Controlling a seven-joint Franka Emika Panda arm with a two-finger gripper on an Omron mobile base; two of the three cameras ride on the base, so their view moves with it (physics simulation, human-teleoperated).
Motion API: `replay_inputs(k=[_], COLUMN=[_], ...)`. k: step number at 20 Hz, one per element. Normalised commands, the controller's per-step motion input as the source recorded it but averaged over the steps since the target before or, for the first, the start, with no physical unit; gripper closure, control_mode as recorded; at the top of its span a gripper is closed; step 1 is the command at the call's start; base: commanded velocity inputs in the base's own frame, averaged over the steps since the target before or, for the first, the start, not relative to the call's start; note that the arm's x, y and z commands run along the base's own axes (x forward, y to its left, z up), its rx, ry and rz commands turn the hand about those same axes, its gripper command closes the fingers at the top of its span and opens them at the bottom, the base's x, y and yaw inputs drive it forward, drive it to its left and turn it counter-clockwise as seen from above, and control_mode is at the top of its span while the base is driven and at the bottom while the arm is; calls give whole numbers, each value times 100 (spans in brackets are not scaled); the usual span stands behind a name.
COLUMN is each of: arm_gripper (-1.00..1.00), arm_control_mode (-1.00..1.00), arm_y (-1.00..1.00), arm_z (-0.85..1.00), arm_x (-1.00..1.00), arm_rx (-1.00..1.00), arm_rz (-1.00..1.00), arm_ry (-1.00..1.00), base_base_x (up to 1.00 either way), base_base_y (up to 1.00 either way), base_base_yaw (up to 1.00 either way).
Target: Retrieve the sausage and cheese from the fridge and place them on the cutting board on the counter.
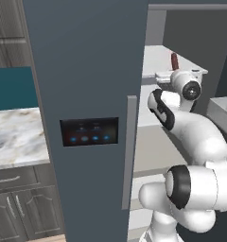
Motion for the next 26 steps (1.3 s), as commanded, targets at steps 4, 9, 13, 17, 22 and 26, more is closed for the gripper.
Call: replay_inputs(k=[4, 9, 13, 17, 22, 26], arm_gripper=[100, 100, 100, 100, 100, 100], arm_control_mode=[-100, -100, -100, -100, -100, -100], arm_y=[0, 5, 22, 33, 38, 33], arm_z=[42, 26, 7, -23, -61, -55], arm_x=[-75, -87, -90, -92, -90, -63], arm_rx=[26, 22, 15, 3, -2, 2], arm_rz=[-4, -4, -5, -3, 0, 0], arm_ry=[36, 26, 22, 3, -6, 10], base_base_x=[0, 0, 0, 0, 0, 0], base_base_y=[0, 0, 0, 0, 0, 0], base_base_yaw=[0, 0, 0, 0, 0, 0])
